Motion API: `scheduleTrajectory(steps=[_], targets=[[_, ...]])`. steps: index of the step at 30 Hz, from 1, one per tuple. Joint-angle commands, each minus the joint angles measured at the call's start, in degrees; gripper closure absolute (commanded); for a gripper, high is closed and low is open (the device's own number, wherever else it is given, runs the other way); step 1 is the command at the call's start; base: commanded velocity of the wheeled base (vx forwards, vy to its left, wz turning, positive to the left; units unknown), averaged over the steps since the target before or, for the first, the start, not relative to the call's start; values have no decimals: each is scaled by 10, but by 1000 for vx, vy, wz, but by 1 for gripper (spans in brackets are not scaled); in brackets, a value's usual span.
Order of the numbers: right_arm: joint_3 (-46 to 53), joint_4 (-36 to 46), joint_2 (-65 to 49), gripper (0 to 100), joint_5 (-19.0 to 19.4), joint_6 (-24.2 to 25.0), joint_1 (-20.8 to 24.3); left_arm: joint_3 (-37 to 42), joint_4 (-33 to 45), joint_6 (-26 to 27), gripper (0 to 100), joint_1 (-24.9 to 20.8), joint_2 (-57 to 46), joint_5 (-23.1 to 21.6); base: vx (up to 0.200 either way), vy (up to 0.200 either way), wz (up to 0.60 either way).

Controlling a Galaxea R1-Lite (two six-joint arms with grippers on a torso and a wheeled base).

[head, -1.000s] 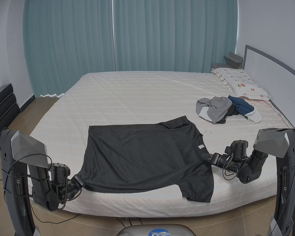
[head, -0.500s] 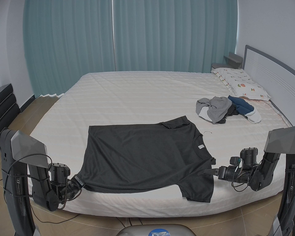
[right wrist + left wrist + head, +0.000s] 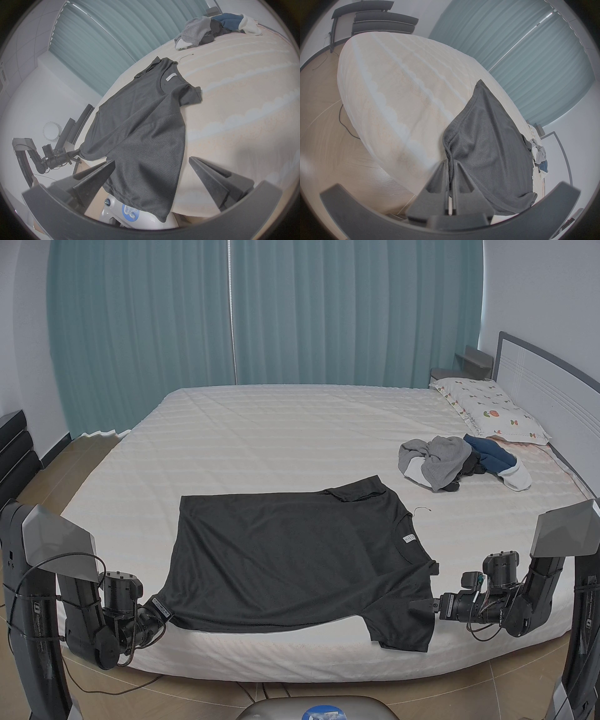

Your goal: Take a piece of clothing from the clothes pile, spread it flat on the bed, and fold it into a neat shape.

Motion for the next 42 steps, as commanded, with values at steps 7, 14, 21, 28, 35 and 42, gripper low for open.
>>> scheduleTrajectory(steps=[7,14,21,28,35,42], targets=[[-7,-1,11,0,11,3,20,0,-1,0,100,0,1,0,0,0,0],[10,0,6,100,7,-2,6,0,0,1,100,0,1,0,0,0,0],[44,-1,-3,100,10,-29,-12,-1,-1,3,100,0,2,0,0,0,0],[100,-4,-43,100,11,-29,-17,-2,-12,24,100,1,-1,1,0,0,0],[124,-25,-32,100,13,-28,-25,18,-23,55,100,4,3,0,0,0,0],[140,-83,-12,100,23,-21,-24,33,-24,81,0,7,1,-3,0,0,0]])
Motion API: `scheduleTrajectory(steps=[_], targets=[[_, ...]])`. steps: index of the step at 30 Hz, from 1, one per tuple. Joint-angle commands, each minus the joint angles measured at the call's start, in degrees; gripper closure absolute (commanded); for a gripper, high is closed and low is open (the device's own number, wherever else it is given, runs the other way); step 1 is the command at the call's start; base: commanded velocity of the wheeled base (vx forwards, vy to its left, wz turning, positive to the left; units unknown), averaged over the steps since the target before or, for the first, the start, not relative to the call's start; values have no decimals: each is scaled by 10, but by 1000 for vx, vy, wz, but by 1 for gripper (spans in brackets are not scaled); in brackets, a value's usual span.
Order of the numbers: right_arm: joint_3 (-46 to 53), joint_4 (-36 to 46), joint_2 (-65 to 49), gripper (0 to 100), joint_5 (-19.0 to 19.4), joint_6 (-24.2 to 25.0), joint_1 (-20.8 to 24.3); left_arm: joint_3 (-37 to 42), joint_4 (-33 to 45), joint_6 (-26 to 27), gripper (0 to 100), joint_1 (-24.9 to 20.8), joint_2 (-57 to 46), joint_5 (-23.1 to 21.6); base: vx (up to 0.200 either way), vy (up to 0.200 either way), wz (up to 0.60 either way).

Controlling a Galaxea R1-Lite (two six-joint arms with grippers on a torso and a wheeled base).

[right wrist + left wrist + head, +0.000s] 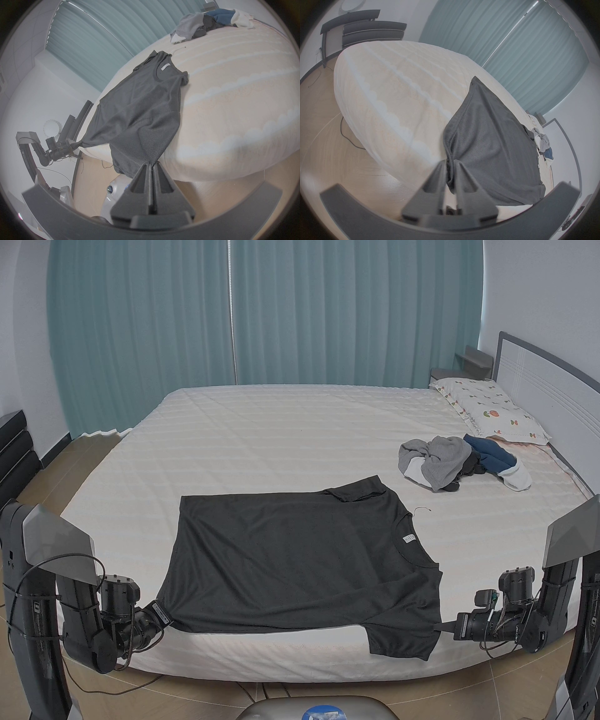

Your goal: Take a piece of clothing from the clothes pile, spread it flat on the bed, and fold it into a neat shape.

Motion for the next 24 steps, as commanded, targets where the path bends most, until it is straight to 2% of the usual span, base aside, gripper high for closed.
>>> scheduleTrajectory(steps=[1,5,6,9,14,18,20,22,24], targets=[[15,-29,11,100,7,5,0,14,-1,12,0,7,-3,-8,0,0,0],[27,-42,8,100,25,5,-4,36,-3,39,0,38,-27,-75,0,0,0],[28,-42,6,100,31,5,-6,40,-2,59,0,61,-43,-111,0,0,0],[28,-42,8,100,35,5,-6,35,2,90,0,104,-57,-176,0,0,0],[29,-42,12,100,41,5,-1,24,5,155,0,139,-50,-261,0,0,0],[31,-42,12,100,51,5,2,-7,11,216,0,139,-22,-270,0,0,0],[31,-42,13,100,51,5,2,-19,21,226,0,139,-19,-273,0,0,0],[32,-43,13,100,52,5,1,-47,71,247,0,133,-24,-283,0,0,0],[32,-43,12,100,52,5,1,-79,140,262,0,128,-27,-311,0,0,0]])
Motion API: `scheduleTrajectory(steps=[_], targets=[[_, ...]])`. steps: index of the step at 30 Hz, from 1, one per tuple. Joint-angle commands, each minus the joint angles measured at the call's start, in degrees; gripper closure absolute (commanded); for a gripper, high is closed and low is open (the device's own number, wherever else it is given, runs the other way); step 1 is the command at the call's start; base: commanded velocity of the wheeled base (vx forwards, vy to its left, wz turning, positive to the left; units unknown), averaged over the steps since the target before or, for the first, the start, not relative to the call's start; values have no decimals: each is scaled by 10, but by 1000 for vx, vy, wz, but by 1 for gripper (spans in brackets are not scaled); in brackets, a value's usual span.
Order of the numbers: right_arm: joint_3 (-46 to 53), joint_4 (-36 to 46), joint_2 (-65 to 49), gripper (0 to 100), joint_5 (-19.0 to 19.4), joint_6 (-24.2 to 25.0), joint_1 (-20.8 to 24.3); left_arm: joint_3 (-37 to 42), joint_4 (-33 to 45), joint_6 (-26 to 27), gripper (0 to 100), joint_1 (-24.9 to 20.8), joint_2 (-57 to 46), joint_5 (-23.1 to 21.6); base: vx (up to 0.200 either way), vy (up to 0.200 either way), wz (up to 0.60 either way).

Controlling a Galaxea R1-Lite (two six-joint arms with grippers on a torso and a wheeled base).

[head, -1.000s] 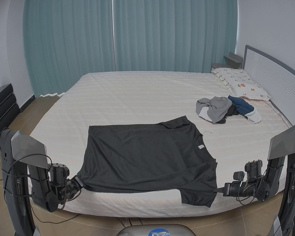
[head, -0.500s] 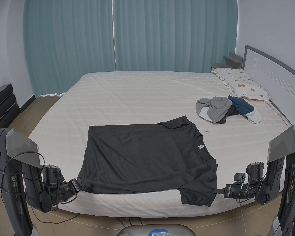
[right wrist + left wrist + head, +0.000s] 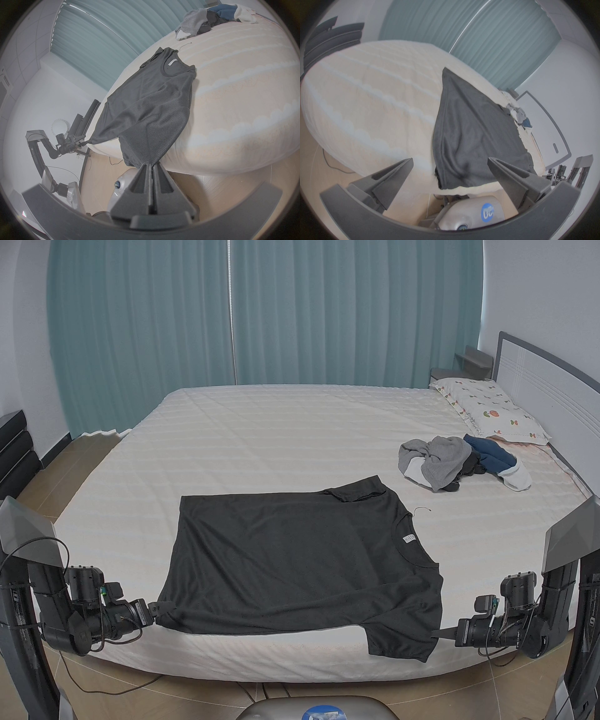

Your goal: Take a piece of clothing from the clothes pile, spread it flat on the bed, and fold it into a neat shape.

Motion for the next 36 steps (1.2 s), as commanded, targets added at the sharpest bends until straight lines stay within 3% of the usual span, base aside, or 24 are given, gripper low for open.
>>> scheduleTrajectory(steps=[1,5,9,19,25,34,35,36], targets=[[3,-1,1,100,2,0,1,-77,113,27,0,-8,-1,-37,0,0,0],[4,-1,1,100,2,0,1,-126,203,30,0,-10,-16,-49,0,0,0],[4,-1,1,100,2,-1,1,-137,243,30,0,-3,-33,-122,0,0,0],[5,-1,2,100,2,-1,1,-137,264,71,0,0,-34,-122,0,0,0],[5,-2,2,100,2,-1,1,-164,351,121,0,11,-47,-122,0,0,0],[5,-2,2,100,1,-1,1,-180,356,122,0,12,-35,-119,0,0,0],[5,-2,1,100,1,-1,1,-178,357,122,100,12,-36,-118,0,0,0],[5,-2,1,100,1,-1,1,-175,358,124,100,12,-37,-116,0,0,0]])
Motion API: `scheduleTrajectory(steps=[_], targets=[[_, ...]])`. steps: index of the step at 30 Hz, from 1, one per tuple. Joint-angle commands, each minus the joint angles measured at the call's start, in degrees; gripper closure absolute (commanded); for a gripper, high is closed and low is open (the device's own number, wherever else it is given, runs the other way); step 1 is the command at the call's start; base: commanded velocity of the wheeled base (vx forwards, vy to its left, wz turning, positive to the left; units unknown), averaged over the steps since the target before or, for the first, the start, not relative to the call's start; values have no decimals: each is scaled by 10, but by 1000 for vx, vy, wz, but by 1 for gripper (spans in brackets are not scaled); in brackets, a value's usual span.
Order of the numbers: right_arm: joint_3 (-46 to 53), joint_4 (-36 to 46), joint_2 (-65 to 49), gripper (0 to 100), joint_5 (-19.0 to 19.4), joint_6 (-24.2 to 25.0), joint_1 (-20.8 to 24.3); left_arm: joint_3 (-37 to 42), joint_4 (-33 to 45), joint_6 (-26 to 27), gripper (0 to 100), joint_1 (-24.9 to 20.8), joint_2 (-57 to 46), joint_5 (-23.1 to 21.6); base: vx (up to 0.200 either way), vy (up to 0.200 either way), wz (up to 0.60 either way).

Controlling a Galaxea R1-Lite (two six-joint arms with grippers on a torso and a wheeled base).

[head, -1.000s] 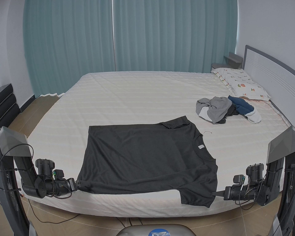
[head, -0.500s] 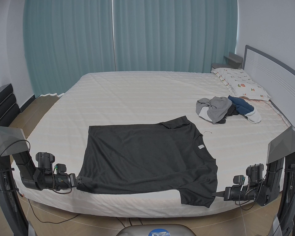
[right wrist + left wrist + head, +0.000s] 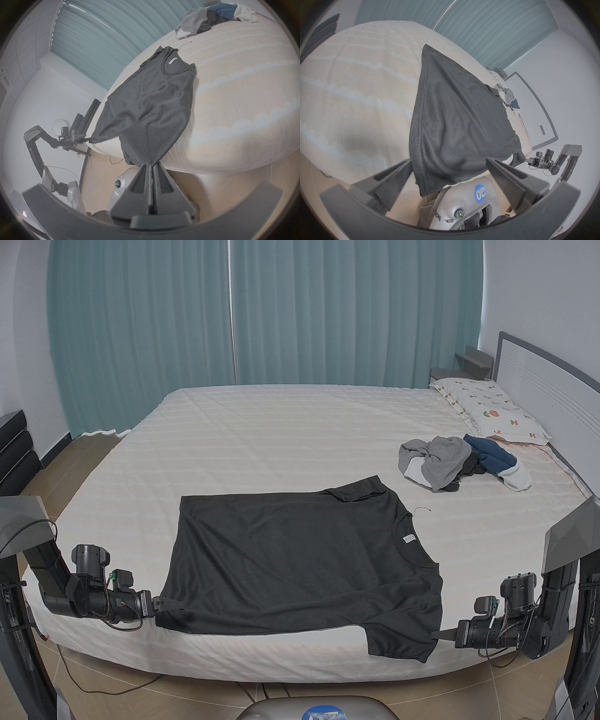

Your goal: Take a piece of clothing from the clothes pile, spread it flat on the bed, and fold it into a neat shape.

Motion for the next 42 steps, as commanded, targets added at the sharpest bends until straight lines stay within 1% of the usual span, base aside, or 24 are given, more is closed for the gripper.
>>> scheduleTrajectory(steps=[1,2,4,6,7,8,9,11,16,18,19,20,21,24,26,28,30,32,33,34,36,39,42], targets=[[0,0,0,100,0,0,-1,4,4,3,100,1,-1,4,0,0,0],[0,0,0,100,0,0,-1,4,4,3,100,1,-1,4,0,0,0],[0,0,1,100,0,0,-5,6,36,17,100,11,-6,10,0,0,0],[1,0,1,100,0,0,-6,6,59,40,100,19,-12,10,0,0,0],[2,0,0,100,0,0,-7,6,79,65,100,27,-17,11,0,0,0],[2,0,0,100,0,0,-7,6,79,65,100,27,-17,11,0,0,0],[5,-1,0,100,0,0,-8,6,105,98,100,42,-21,12,0,0,0],[8,-1,0,100,0,0,-8,5,117,121,100,53,-21,12,0,0,0],[22,-3,-7,100,0,-1,-8,0,120,129,100,77,-19,12,0,0,0],[28,-12,-8,100,-1,-1,-8,-2,120,128,100,84,-18,12,0,0,0],[44,-28,-9,100,-4,-1,-9,0,121,129,100,87,-19,12,0,0,0],[46,-30,-9,100,-4,-1,-9,0,121,129,100,88,-19,12,0,0,0],[63,-54,-8,100,-5,-1,-8,5,120,132,100,87,-21,12,0,0,0],[84,-83,-10,100,-8,-1,-5,12,122,132,100,83,-30,12,0,0,0],[91,-89,-13,100,-9,-1,-5,18,123,132,100,82,-36,12,0,0,0],[118,-98,-23,100,-10,-5,-13,33,123,135,100,81,-50,13,0,0,0],[118,-78,-26,100,-5,0,-25,35,123,142,100,81,-52,19,0,0,0],[118,-58,-8,100,0,-7,-27,41,123,152,100,81,-50,32,0,0,0],[118,-58,-7,100,0,-7,-27,41,123,153,100,81,-50,32,0,0,0],[118,-62,24,100,0,-12,-20,47,123,167,100,81,-48,46,0,0,0],[118,-71,31,100,-5,-20,-18,57,123,178,100,81,-49,54,0,0,0],[118,-65,20,100,-6,-20,-21,62,123,185,100,81,-51,66,0,0,0],[118,-35,7,100,-4,-24,-23,63,123,186,100,81,-50,86,0,0,0]])
